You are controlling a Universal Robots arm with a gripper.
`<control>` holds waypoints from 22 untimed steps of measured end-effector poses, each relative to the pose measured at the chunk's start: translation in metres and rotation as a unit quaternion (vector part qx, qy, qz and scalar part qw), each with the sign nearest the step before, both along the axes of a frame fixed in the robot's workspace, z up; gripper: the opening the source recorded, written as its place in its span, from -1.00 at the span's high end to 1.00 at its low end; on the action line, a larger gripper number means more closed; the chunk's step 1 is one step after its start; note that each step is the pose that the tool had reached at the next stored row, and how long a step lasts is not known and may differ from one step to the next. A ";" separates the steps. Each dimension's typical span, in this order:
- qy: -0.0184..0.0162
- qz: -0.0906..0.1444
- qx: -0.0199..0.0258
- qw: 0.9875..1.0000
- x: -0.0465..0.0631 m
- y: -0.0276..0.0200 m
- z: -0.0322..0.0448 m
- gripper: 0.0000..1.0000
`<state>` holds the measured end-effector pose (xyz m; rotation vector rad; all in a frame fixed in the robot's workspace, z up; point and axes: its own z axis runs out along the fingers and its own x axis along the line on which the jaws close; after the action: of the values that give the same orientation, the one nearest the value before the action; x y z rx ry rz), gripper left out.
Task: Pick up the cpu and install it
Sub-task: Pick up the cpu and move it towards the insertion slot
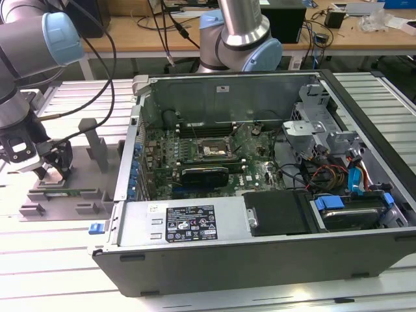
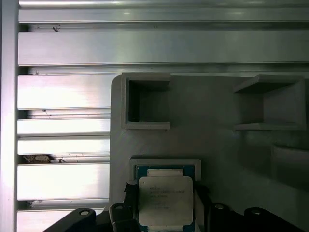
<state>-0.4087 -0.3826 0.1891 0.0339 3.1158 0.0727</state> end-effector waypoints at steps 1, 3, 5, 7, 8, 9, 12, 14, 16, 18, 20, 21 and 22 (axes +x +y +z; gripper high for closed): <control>0.000 0.000 0.000 1.000 0.000 0.0000 0.0008 -0.09; 0.000 0.000 0.000 1.000 0.000 0.0000 0.0034 -0.09; 0.000 0.000 0.000 1.000 0.000 0.0000 0.0052 -0.09; 0.000 0.000 0.000 1.000 0.000 0.0001 0.0080 -0.09; 0.000 0.000 0.000 1.000 0.000 0.0001 0.0108 -0.09; 0.000 0.000 0.000 1.000 0.000 0.0001 0.0122 -0.09; 0.000 0.000 0.000 1.000 0.000 0.0001 0.0188 -0.09; 0.000 0.000 0.000 1.000 0.000 0.0001 0.0254 -0.09; 0.000 0.000 0.000 1.000 0.000 0.0001 0.0346 -0.09; 0.000 0.000 0.000 1.000 0.000 0.0002 0.0423 -0.09; 0.000 0.000 0.000 1.000 0.000 0.0009 0.0525 -0.09; 0.000 0.000 0.000 1.000 0.000 0.0011 0.0571 -0.09; 0.000 0.000 0.000 1.000 0.000 0.0012 0.0592 -0.09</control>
<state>-0.4083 -0.3814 0.2483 0.0339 3.1153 0.0729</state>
